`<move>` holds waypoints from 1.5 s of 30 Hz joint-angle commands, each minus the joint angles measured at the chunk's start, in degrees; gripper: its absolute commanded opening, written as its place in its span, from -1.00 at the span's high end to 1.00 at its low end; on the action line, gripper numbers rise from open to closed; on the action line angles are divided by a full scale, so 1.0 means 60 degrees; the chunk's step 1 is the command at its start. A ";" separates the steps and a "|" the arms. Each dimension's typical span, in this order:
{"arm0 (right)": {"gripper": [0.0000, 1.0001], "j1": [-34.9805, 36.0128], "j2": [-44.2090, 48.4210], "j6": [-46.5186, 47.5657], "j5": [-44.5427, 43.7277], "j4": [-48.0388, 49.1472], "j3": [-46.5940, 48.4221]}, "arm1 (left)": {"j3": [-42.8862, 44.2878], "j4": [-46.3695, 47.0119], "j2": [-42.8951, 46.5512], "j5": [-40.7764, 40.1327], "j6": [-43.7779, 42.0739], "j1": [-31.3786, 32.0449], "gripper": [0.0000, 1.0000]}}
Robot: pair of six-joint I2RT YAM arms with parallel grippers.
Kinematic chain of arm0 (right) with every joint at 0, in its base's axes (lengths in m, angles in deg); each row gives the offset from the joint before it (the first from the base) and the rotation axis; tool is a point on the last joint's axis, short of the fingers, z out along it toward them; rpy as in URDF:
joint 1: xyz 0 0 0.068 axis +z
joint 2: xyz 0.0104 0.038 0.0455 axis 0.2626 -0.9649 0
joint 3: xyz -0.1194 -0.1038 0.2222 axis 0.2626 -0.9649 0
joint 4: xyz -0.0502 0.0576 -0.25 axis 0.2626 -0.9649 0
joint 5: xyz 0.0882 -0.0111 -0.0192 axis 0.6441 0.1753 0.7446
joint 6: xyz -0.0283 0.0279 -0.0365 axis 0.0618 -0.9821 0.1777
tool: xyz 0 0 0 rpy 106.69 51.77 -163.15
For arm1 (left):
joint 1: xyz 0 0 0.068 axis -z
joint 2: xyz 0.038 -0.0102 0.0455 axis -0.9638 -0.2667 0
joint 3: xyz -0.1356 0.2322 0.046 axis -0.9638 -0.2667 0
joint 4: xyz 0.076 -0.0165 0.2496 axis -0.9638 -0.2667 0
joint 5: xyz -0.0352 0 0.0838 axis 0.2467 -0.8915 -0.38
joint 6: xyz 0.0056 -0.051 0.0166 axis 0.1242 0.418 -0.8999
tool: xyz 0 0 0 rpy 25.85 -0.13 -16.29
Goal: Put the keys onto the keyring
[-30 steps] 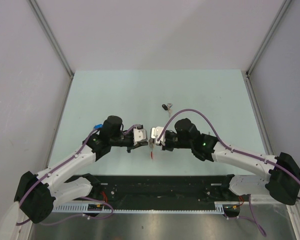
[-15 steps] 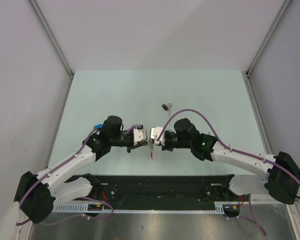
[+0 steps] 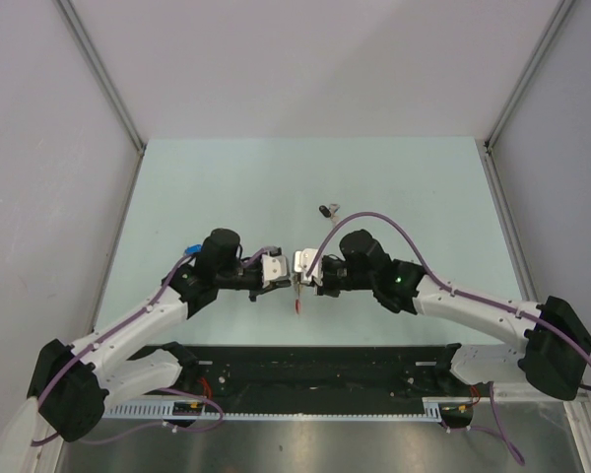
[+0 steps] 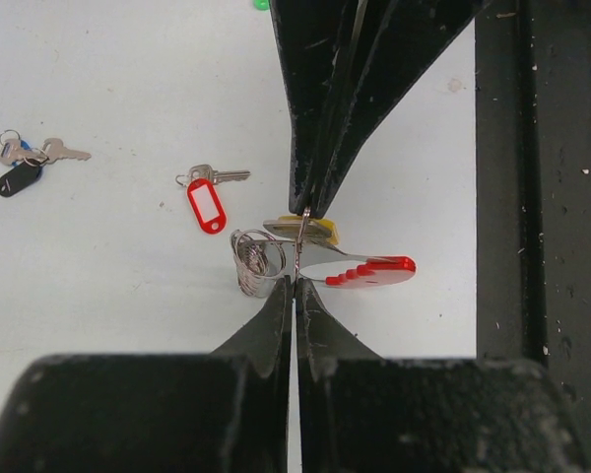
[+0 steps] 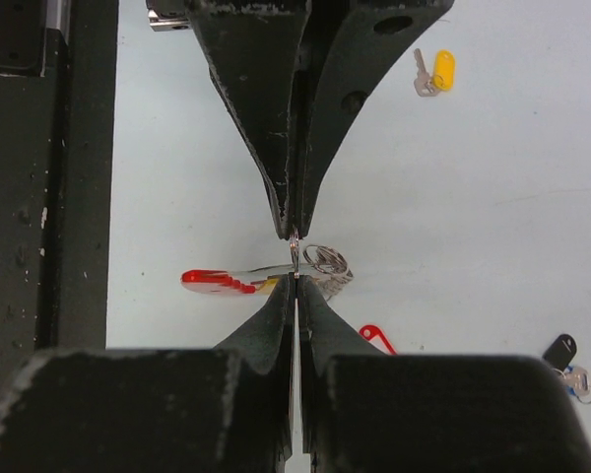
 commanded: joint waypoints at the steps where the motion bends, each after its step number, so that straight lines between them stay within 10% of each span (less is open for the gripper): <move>1: 1.00 0.0014 -0.0221 0.0151 0.0540 -0.0234 0.0552 | -0.0088 0.0069 0.0178 0.0326 -0.0386 0.0132 0.98; 25: 1.00 -0.0074 -0.0705 0.0077 -0.0104 -0.0952 0.0845 | -0.0191 0.0508 0.0486 -0.0099 0.0067 0.0176 0.99; 45: 1.00 0.0424 -0.0046 0.0063 -0.1745 0.0322 -0.0414 | -0.0321 0.2305 0.0338 0.0063 0.3565 0.0161 0.99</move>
